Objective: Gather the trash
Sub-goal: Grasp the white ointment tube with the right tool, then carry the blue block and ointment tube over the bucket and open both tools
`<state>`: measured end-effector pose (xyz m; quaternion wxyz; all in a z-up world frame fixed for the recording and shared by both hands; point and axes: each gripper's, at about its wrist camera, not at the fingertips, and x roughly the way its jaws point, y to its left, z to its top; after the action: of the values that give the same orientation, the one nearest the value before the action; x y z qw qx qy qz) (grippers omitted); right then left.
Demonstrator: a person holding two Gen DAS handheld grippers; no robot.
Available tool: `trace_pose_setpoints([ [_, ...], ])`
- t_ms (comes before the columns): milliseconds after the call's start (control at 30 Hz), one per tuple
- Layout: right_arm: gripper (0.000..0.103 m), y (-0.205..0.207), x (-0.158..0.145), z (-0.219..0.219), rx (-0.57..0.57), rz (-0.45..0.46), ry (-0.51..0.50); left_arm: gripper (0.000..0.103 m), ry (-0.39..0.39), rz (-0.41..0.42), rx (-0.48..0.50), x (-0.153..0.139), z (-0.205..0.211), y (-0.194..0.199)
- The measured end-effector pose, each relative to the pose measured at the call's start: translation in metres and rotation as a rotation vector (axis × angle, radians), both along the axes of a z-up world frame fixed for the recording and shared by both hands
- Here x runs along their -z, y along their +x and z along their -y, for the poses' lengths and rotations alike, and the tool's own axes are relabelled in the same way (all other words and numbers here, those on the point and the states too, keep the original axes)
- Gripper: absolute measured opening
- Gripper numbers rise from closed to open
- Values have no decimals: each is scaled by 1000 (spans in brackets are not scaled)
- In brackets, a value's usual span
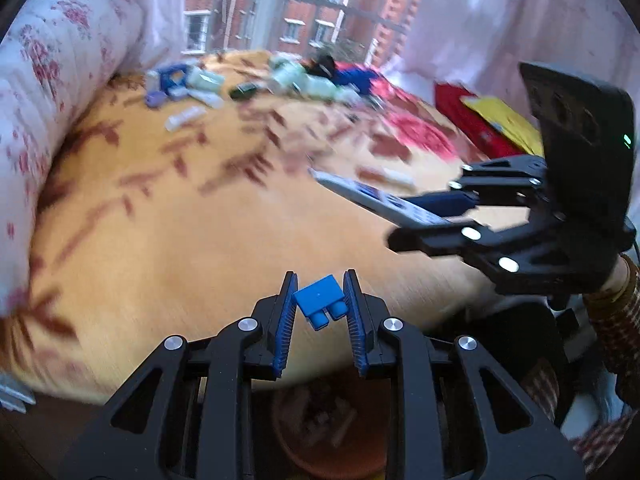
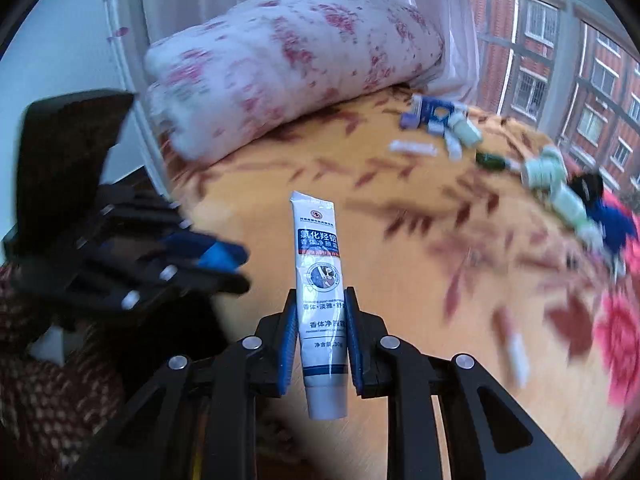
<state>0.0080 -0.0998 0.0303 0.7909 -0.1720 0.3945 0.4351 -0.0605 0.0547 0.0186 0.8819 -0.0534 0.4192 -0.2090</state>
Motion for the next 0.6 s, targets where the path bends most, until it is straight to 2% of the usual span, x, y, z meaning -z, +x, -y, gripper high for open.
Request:
trace_pose_setpoints([
  [133, 22, -50, 32, 32, 34, -99, -31, 24, 28, -103, 84, 30, 27, -36],
  [200, 22, -69, 61, 42, 47, -178, -65, 24, 45, -163, 113, 51, 38, -45],
  [333, 22, -90, 116, 49, 72, -296, -127, 24, 75, -291, 158, 96, 58, -55],
  [433, 23, -97, 149, 49, 83, -364, -164, 24, 92, -352, 159, 118, 62, -56],
  [500, 36, -100, 160, 47, 78, -371, -182, 27, 105, -393, 153, 129, 63, -56],
  [567, 51, -100, 160, 48, 94, -361, -157, 42, 100, -423, 136, 133, 60, -55],
  [600, 54, -99, 159, 48, 99, -358, -148, 45, 102, -428, 127, 134, 58, -55],
])
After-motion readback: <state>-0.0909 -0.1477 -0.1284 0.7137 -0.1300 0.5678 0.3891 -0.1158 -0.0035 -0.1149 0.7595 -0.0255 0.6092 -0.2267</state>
